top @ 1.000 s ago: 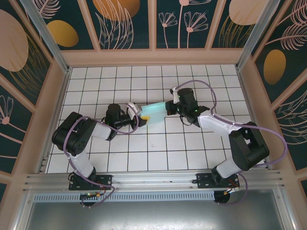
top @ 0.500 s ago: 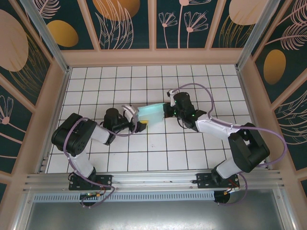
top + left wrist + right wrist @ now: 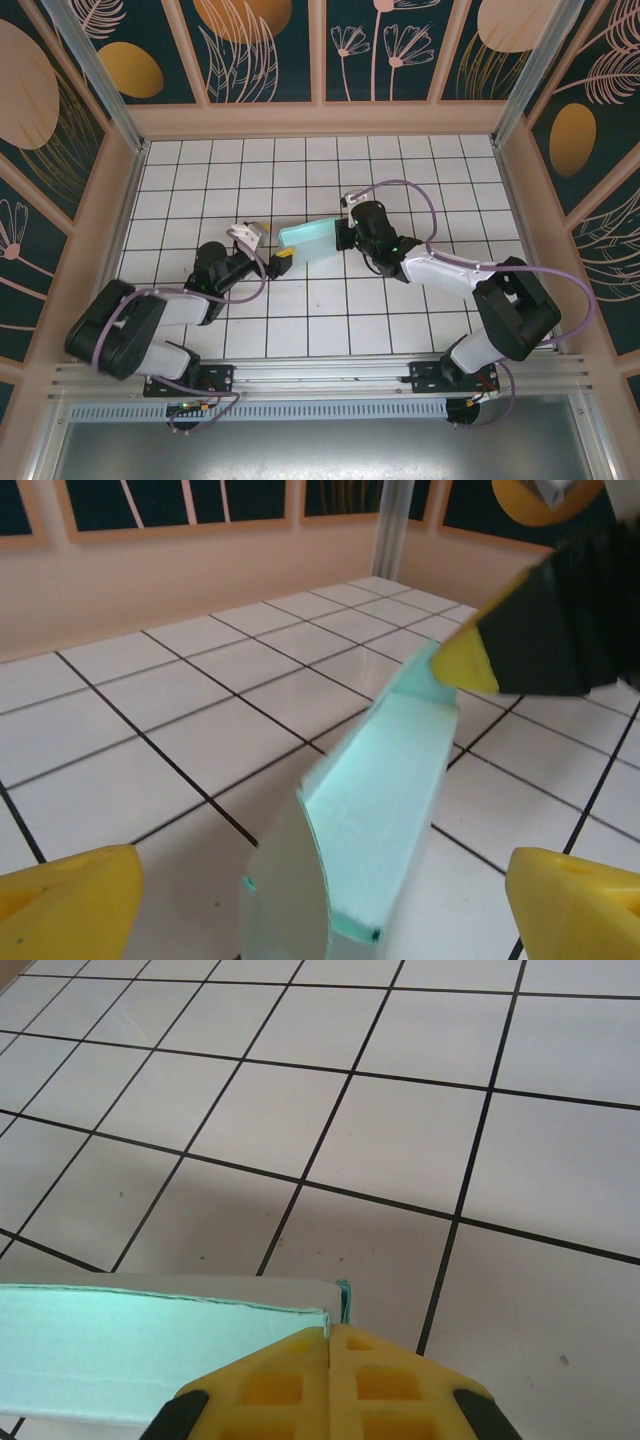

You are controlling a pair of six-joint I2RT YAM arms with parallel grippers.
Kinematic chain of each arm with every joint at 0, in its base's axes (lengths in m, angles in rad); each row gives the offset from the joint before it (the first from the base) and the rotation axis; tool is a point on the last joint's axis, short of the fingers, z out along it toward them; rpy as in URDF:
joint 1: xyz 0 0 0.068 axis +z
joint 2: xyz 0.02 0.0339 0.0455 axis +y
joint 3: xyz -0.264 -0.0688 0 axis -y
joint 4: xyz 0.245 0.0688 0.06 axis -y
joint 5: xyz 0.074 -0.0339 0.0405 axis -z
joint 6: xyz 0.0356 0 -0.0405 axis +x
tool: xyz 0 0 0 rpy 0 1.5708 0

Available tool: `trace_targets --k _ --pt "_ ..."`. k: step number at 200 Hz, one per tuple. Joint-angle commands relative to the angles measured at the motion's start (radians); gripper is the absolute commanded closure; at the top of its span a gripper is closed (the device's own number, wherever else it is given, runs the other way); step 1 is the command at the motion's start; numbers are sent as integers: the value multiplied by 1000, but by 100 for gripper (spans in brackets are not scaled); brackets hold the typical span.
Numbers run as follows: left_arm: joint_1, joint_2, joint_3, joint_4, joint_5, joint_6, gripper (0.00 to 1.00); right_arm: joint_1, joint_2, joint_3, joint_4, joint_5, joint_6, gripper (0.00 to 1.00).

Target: Fold the paper box

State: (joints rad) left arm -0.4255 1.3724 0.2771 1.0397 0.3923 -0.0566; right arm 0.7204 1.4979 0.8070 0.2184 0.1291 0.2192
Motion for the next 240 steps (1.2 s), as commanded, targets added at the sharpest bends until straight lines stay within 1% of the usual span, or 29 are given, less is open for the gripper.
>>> trace_targets --k 1,11,19,27,35,47,59,76,85,118,148,186,206,218,240 --pt "2 -136 69 -311 -97 -62 10 14 20 46 -33 57 16 100" --pt "2 -208 65 -377 -152 -100 13 20 26 60 -46 70 19 100" --pt "2 -261 73 -448 -197 -138 17 27 31 76 -62 91 28 100" --pt "2 -313 98 -546 -251 -187 22 35 35 89 -81 111 32 100" --pt "2 -348 138 -651 -275 -229 25 41 39 106 -105 130 40 100" --pt "2 -377 212 -810 -270 -284 29 49 45 125 -140 154 49 100" --pt "1 -387 281 -930 -243 -312 33 57 44 129 -158 173 59 100" --pt "-11 -385 358 -1052 -263 -337 41 62 37 119 -161 170 70 100" --pt "-22 -376 387 -1100 -283 -331 42 63 38 114 -159 168 75 100" --pt "-90 -334 449 -1194 -375 -330 47 68 35 100 -143 169 88 100" --pt "-108 -274 495 -1223 -409 -407 50 69 36 98 -133 162 95 100" --pt "-121 -182 541 -1230 -388 -458 57 69 41 96 -133 160 99 100" --pt "-121 -134 560 -1231 -321 -465 60 69 42 94 -134 158 100 100" --pt "-121 -117 566 -1231 -299 -465 63 68 44 93 -133 161 100 100" --pt "-122 -94 576 -1244 -314 -455 66 68 49 94 -132 157 101 100"
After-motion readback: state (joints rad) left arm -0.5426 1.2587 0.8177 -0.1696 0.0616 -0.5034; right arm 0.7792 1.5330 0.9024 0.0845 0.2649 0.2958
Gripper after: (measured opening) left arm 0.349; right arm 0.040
